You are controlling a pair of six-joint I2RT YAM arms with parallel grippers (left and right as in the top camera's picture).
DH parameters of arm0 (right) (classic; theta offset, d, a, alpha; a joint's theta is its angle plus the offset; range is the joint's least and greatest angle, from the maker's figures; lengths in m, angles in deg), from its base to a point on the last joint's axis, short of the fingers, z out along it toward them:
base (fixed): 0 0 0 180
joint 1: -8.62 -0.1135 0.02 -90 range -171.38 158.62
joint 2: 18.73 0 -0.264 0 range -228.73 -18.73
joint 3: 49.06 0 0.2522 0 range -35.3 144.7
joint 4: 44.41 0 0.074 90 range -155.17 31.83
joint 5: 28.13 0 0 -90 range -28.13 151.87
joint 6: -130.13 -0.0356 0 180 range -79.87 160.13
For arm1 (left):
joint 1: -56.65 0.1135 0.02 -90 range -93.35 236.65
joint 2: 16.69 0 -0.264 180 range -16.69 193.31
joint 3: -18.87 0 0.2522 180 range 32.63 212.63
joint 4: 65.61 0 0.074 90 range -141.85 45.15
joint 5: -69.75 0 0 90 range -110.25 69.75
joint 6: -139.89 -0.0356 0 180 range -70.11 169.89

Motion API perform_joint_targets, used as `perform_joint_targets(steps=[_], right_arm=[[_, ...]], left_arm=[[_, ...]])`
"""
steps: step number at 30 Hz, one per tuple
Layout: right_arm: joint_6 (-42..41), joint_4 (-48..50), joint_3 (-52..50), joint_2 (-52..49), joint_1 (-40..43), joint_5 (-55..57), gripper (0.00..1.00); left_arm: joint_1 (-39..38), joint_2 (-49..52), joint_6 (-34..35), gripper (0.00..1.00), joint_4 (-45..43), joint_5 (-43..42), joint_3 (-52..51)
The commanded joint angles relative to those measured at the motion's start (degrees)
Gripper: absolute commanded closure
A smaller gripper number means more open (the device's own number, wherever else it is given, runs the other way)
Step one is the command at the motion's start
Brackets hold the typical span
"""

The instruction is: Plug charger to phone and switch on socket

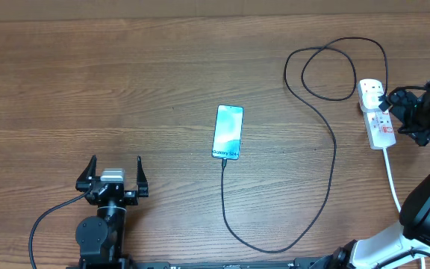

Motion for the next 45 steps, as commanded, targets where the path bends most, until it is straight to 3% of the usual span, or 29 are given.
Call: perform_joint_targets(steps=[1, 9, 20, 31, 33, 38, 45], right_arm=[[0.2, 0.3, -0.4, 0.0, -0.1, -0.1, 0.0], [0.2, 0.3, -0.4, 2.2, -0.1, -0.1, 0.0], [0.2, 0.3, -0.4, 15.7, -1.7, -0.1, 0.0], [0.2, 0.3, -0.4, 25.4, -18.6, 2.5, 0.0], [0.2, -0.3, -0.4, 26.2, -22.6, 8.9, 0.16], [0.2, -4.8, -0.7, 26.5, -31.6, 20.0, 0.13], [0.2, -2.0, -7.3, 26.5, -33.8, 20.9, 0.12]], left_arm=[[-0.4, -0.7, -1.2, 0.0, 0.1, 0.4, -0.2], [-0.4, -0.7, -1.2, 0.0, 0.1, 0.4, -0.2], [-0.4, -0.7, -1.2, 0.0, 0.1, 0.4, -0.2], [-0.4, -0.7, -1.2, 0.0, 0.1, 0.4, -0.2], [-0.4, -0.7, -1.2, 0.0, 0.1, 0.4, -0.2], [-0.4, -0.7, -1.2, 0.0, 0.1, 0.4, -0.2], [-0.4, -0.7, -1.2, 0.0, 0.1, 0.4, -0.2]])
